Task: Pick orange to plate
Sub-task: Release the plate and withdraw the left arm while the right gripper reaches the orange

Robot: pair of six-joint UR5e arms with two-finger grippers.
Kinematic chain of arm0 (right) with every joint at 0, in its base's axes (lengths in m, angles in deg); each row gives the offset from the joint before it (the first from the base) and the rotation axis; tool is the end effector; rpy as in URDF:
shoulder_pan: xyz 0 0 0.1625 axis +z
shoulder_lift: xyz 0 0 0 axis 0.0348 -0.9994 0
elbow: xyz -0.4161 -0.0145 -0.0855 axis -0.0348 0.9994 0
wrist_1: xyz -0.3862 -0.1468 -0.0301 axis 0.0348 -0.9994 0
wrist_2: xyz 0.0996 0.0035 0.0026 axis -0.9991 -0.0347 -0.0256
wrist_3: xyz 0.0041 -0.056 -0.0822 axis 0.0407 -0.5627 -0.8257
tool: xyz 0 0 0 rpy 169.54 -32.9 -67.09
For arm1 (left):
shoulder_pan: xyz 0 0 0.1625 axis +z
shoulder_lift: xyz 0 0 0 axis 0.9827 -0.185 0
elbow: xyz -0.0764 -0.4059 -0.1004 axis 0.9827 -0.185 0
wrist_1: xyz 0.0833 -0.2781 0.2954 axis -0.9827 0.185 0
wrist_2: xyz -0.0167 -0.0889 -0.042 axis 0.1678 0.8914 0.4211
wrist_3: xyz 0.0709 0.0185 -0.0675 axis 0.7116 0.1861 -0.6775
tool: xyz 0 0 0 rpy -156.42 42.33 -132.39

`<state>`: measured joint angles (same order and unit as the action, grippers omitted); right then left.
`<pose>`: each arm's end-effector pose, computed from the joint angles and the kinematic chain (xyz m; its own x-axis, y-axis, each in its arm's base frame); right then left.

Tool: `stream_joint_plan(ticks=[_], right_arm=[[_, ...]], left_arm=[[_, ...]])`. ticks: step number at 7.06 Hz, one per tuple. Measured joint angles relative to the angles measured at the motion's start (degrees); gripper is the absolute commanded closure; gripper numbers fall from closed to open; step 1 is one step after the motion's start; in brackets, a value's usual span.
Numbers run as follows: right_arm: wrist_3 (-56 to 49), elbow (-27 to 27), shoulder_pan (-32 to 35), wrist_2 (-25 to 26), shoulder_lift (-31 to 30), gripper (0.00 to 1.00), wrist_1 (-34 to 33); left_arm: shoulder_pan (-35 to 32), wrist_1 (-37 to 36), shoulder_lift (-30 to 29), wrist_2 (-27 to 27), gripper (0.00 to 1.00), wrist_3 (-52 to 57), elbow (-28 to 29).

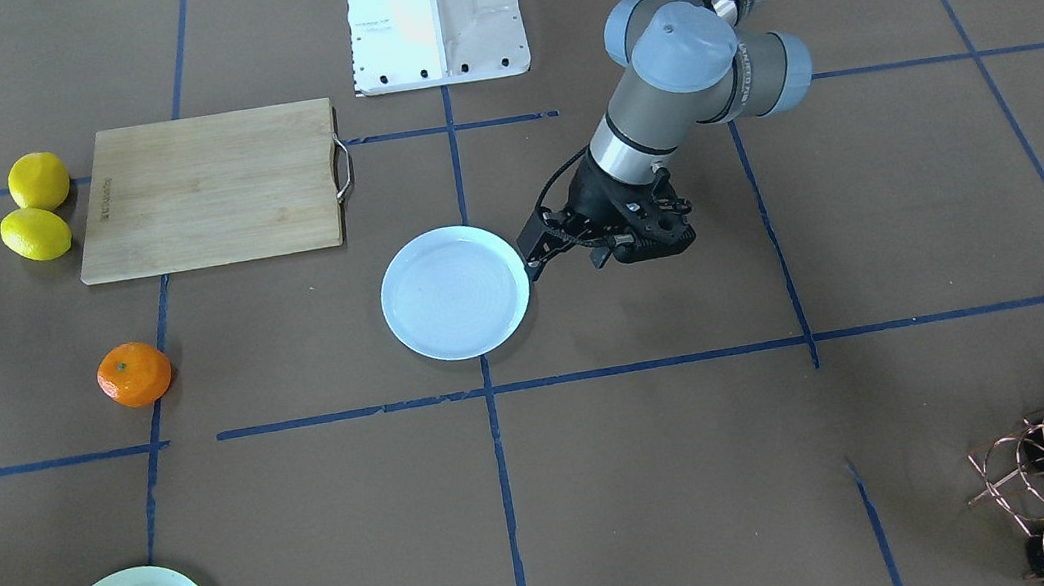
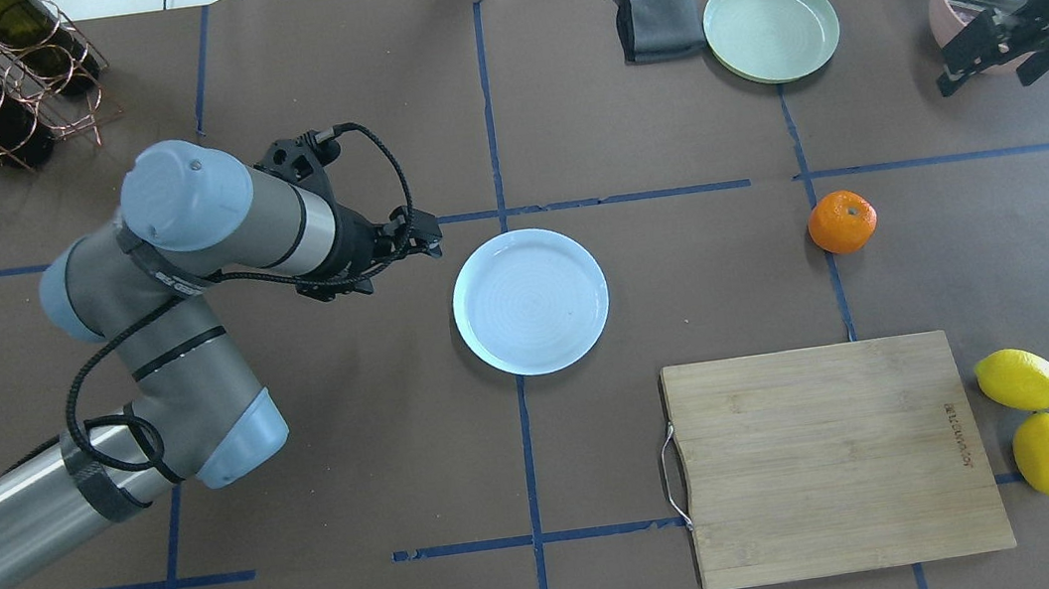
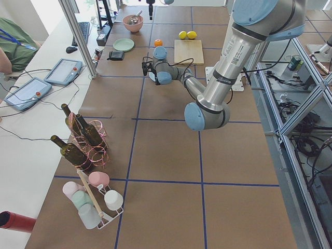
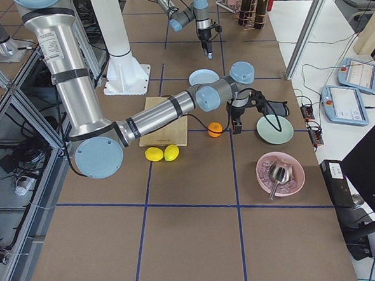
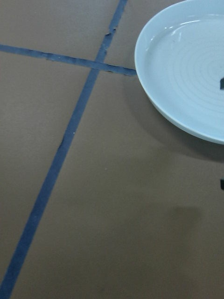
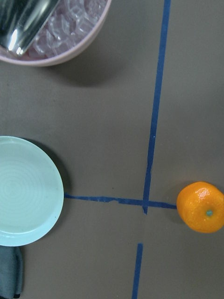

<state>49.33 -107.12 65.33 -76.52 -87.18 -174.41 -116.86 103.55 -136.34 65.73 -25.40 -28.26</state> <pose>-0.1645 -0.5659 0.4328 0.6620 -0.0615 0.7470 0.0023 0.9968 0.0801 0.4850 -0.4894 0.2558 0.3828 -0.1744 -0.9072 0.2288 0.9693 -0.0898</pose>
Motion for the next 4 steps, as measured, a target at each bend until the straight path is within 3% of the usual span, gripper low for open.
stream_joint_plan(ticks=[4], right_arm=[[14.6,0.7,-13.7,12.1,-1.3,0.0,11.4]], left_arm=[[-7.7,-25.9,1.4,2.4,0.0,22.7,-11.7]])
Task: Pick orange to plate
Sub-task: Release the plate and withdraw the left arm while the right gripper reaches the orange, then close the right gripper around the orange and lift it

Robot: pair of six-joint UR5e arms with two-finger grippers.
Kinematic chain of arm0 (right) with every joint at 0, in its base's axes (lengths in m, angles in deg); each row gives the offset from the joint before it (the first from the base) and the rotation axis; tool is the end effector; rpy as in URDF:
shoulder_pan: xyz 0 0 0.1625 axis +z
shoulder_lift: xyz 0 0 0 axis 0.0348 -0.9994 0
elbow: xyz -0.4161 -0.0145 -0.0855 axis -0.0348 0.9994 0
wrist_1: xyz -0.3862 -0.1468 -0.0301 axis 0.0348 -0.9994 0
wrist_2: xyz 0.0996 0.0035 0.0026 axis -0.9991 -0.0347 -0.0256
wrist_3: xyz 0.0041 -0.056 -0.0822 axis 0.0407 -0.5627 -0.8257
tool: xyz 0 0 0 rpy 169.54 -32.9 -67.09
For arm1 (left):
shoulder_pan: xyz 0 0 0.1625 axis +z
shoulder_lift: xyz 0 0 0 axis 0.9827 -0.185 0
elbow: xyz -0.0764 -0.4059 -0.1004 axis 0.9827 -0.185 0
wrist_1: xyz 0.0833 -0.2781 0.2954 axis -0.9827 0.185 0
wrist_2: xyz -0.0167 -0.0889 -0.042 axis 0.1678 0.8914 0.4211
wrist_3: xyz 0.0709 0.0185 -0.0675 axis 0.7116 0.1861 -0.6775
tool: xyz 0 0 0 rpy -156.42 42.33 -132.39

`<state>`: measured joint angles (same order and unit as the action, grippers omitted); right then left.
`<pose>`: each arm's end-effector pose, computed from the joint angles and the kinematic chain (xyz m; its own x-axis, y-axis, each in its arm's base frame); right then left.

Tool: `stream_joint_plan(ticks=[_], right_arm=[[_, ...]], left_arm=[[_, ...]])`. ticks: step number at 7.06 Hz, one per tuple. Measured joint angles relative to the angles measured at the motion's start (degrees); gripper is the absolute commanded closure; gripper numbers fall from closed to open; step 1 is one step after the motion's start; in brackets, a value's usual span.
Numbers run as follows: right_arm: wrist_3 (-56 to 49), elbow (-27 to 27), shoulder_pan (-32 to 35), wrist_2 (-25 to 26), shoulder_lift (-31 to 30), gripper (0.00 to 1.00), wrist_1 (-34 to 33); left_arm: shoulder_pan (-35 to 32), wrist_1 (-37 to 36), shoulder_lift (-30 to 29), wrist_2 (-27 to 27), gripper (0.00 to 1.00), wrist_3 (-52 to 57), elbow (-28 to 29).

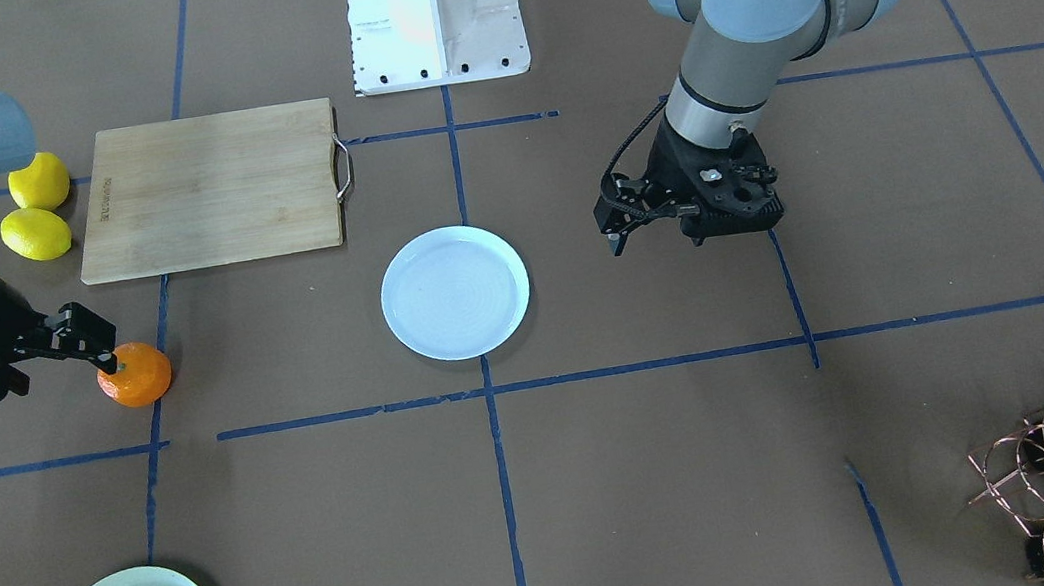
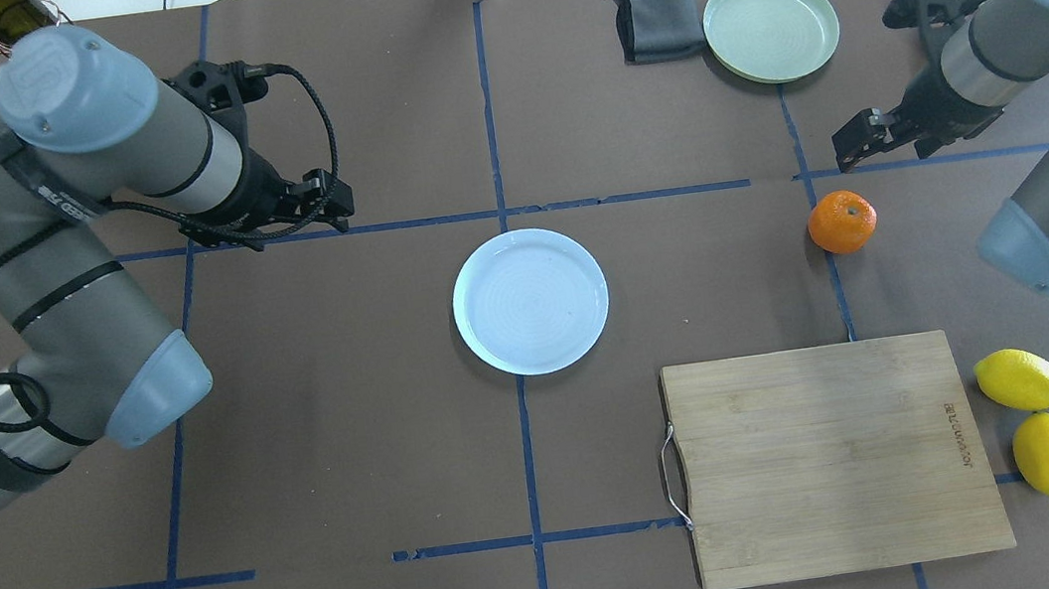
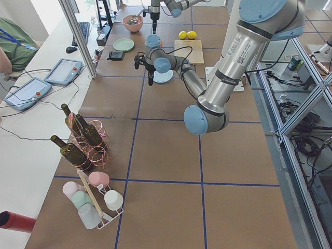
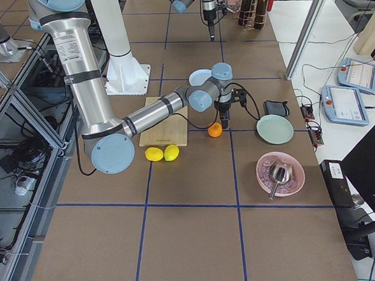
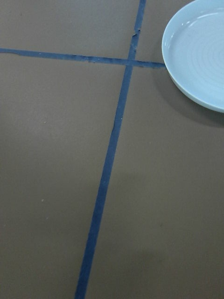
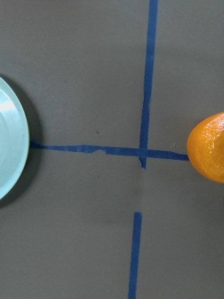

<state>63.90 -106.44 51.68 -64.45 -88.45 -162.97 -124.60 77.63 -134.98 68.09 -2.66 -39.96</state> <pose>-0.2829 -0.5253 0.4368 0.7040 -0.0635 0.7073 -0.0386 0.9911 0.1274 0.3851 -0.5152 0.2405 0.6101 -0.0046 -0.7923 0.1272 0.9876 0.0922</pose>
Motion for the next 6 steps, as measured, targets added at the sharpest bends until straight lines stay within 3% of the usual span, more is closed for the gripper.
stream_joint_plan(ticks=[2,6], right_arm=[[0.6,1.3,-2.9,2.1,0.0,0.0,0.7],[0.3,4.3,-6.0,3.7,0.9,0.0,0.8]], left_arm=[[-2.4,-4.4,0.3,0.0,0.0,4.7,-1.8],[-3.2,-5.1,0.4,0.0,0.0,5.5,-2.1]])
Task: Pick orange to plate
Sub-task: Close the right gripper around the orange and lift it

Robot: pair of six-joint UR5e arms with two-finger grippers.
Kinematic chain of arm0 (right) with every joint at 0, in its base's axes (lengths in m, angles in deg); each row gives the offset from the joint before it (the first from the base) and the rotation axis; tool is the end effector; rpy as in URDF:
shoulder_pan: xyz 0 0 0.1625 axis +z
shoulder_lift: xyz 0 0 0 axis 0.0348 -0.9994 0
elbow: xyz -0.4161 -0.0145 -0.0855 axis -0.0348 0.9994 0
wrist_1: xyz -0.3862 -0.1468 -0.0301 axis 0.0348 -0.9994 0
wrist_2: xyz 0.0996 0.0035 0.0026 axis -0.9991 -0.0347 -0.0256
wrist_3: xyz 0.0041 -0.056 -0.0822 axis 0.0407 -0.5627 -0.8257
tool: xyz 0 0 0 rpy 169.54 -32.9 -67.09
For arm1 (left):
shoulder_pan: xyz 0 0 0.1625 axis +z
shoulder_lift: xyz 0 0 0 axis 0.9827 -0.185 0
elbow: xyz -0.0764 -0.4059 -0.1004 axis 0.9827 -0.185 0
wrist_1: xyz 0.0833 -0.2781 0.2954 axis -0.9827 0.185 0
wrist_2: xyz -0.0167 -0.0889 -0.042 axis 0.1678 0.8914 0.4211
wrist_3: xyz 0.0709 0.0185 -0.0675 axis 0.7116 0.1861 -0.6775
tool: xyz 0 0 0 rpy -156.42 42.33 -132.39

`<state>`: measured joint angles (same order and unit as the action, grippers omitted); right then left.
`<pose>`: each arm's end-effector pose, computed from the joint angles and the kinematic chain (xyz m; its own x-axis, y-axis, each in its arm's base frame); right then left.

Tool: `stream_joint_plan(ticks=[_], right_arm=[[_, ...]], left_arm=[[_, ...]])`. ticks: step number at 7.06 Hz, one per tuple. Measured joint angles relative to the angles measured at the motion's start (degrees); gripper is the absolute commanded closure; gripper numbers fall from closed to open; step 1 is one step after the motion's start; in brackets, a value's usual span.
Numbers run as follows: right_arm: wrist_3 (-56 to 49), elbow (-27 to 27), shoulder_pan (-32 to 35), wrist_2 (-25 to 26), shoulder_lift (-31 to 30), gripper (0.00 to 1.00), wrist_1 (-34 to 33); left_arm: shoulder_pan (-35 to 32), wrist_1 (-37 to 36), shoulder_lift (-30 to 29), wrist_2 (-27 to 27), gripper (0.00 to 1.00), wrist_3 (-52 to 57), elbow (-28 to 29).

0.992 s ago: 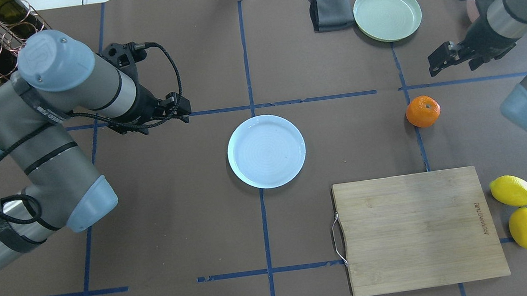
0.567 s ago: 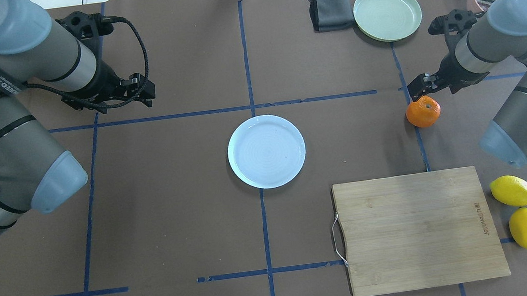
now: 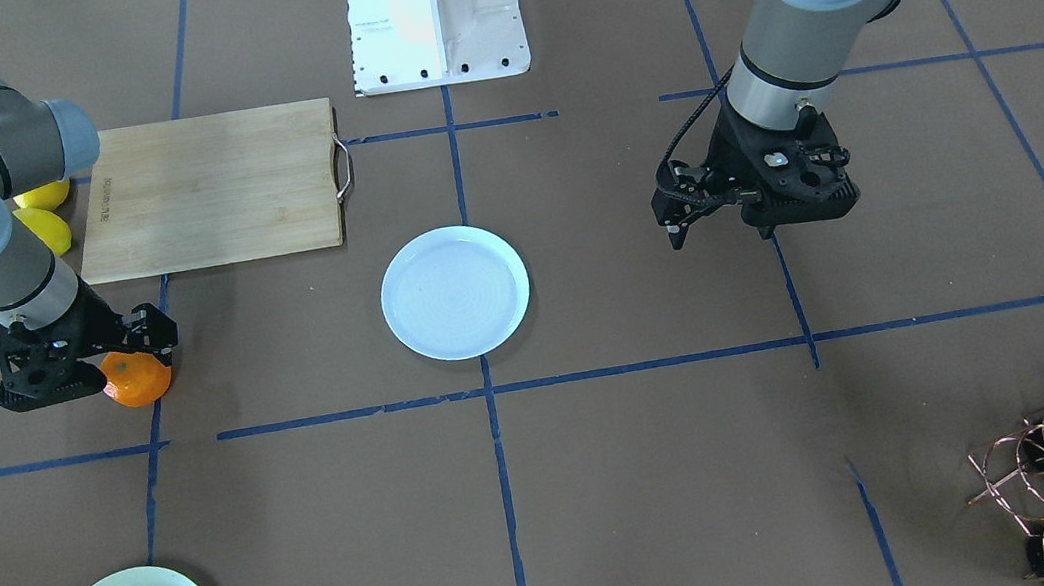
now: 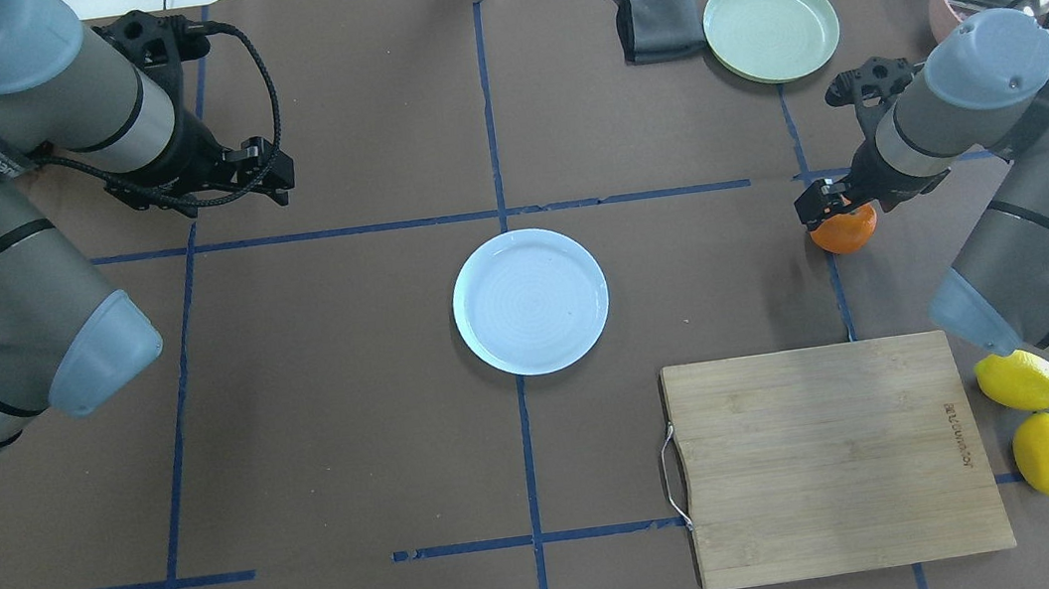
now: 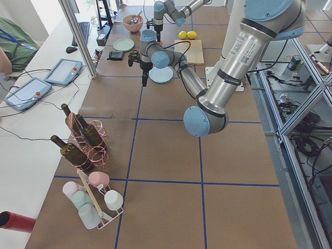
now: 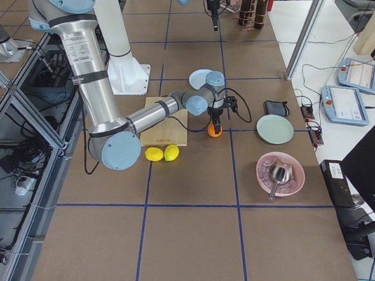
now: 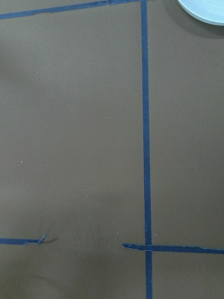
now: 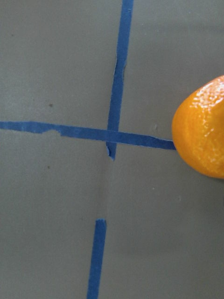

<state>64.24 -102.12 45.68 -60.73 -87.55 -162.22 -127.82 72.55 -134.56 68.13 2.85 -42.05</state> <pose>-0.3427 -0.5084 0.4658 0.7465 -0.1048 0.6570 0.0326 0.9921 0.1211 0.3489 -0.5284 0.2419 0.6536 0.0211 -0.7566 0.1169 0.9848 0.1285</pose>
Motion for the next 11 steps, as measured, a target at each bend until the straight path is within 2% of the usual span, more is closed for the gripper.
stream_joint_plan(ticks=[2,3,4,5,6,8,11], right_arm=[[-0.1,1.5,-0.4,0.3,0.9,0.0,0.0],[-0.1,2.4,-0.5,0.3,1.5,0.18,0.0],[-0.1,2.9,-0.5,0.3,1.9,0.47,0.0],[-0.2,3.1,-0.5,0.2,2.1,0.83,0.0],[-0.8,3.0,-0.5,0.2,2.1,1.0,0.1],[-2.0,1.5,-0.2,-0.2,3.1,1.0,-0.3],[-1.3,1.0,-0.1,-1.4,12.1,1.0,-7.2]], left_arm=[[0.0,-0.1,0.0,0.0,0.0,0.0,0.0],[0.0,-0.1,0.0,0.0,0.0,0.0,0.0],[0.0,-0.1,0.1,0.0,0.0,0.0,0.0],[0.0,-0.1,0.2,0.0,0.0,0.0,0.0],[0.0,-0.1,0.3,0.0,0.0,0.0,0.0],[-0.3,-0.1,0.4,0.0,0.0,0.5,-0.3],[-3.3,-3.3,0.6,0.0,0.0,9.5,-1.1]])
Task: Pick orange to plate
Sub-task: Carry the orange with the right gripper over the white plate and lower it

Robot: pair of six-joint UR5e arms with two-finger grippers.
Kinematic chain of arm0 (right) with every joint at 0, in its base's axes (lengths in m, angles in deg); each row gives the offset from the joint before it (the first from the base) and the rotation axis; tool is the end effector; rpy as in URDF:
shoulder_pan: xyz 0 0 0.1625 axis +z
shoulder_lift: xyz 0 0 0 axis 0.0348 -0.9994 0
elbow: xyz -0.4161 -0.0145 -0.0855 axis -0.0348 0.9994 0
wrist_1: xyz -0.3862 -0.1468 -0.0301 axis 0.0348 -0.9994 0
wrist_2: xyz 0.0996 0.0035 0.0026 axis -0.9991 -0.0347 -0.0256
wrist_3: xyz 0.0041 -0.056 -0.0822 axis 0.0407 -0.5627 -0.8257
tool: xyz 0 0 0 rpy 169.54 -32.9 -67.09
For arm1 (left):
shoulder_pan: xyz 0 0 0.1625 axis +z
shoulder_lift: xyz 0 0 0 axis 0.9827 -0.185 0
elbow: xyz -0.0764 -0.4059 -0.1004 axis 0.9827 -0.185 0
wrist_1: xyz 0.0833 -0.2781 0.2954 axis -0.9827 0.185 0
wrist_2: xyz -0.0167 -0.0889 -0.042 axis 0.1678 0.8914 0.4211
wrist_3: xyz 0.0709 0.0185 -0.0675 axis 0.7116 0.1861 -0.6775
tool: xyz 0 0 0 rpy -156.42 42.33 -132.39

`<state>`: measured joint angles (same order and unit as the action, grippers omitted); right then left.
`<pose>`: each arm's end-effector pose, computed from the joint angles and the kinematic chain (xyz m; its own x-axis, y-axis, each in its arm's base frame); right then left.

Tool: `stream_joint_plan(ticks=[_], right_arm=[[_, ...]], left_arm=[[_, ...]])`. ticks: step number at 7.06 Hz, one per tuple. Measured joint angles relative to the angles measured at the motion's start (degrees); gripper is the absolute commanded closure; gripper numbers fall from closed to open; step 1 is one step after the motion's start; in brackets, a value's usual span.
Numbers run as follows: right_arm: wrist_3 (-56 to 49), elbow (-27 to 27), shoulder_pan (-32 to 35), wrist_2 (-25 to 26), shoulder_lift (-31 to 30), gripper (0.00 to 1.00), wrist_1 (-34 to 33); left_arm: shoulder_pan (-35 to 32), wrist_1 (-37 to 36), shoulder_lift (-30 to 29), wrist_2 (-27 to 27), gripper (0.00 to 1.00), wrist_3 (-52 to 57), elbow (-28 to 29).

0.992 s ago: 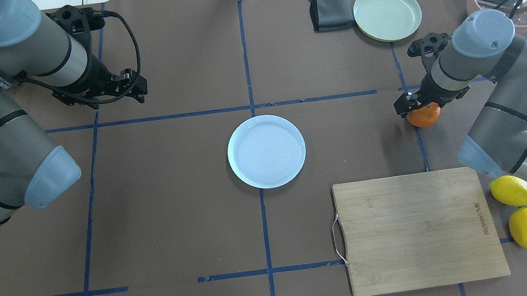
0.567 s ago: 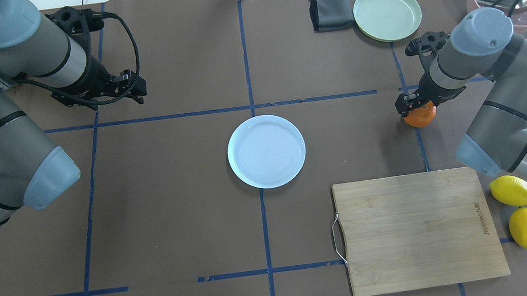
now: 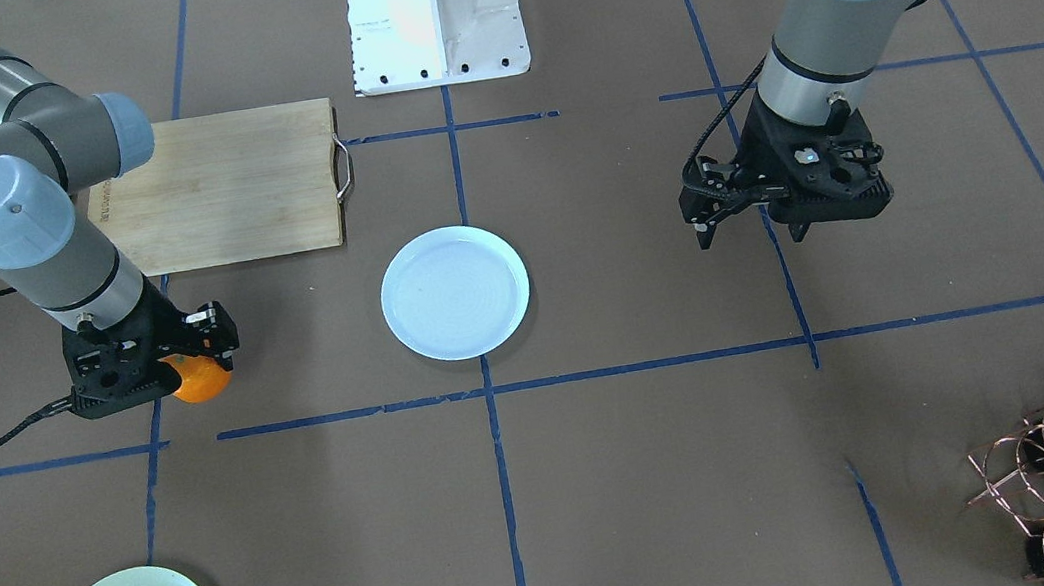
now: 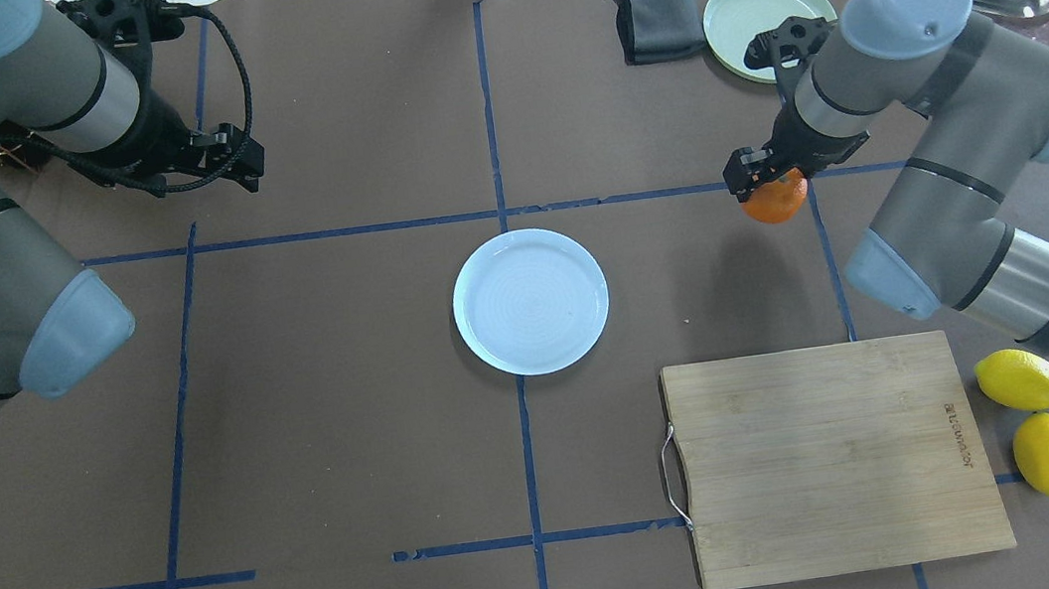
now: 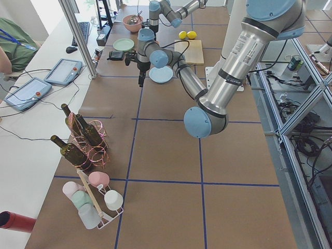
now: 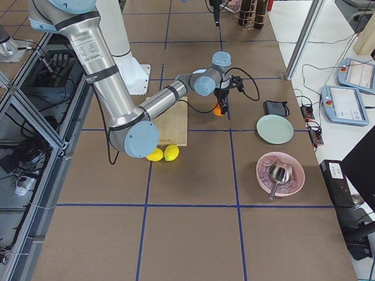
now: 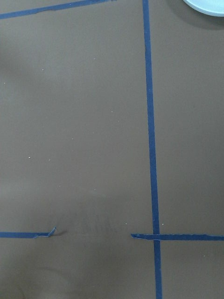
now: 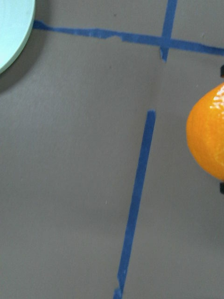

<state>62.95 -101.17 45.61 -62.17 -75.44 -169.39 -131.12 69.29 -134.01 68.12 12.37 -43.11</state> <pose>-0.3805 -0.5454 0.3554 0.7015 -0.1640 0.6935 0.0555 0.9828 0.1764 0.3143 -0.5430 0.2479 0.6948 0.1181 -0.7095 0.0560 0.9745 0.2171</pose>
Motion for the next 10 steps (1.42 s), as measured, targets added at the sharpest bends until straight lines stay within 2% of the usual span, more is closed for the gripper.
stream_joint_plan(ticks=[3,4,6,8,9,10], right_arm=[[7.4,0.8,-4.2,1.0,8.2,1.0,-4.1],[11.1,2.0,-7.4,3.5,11.0,1.0,-4.3],[16.3,8.0,-13.7,9.6,17.6,1.0,-4.5],[17.4,12.1,-17.4,12.8,20.7,1.0,-4.5],[17.5,13.1,-18.2,13.8,21.4,0.01,-4.5],[17.5,14.0,-18.5,14.3,22.1,0.0,-4.5]], left_arm=[[-4.4,-3.0,5.1,-0.2,0.0,15.0,-2.3],[-6.0,-3.1,7.0,-0.4,0.0,18.7,-2.5],[-8.9,-2.9,9.8,-0.5,0.0,24.9,-2.6],[-10.4,-2.8,11.0,-0.4,0.0,27.5,-2.4],[-10.6,-2.8,11.1,-0.4,0.0,27.8,-2.2],[-10.7,-2.7,11.2,-0.5,0.0,27.9,-2.0]])
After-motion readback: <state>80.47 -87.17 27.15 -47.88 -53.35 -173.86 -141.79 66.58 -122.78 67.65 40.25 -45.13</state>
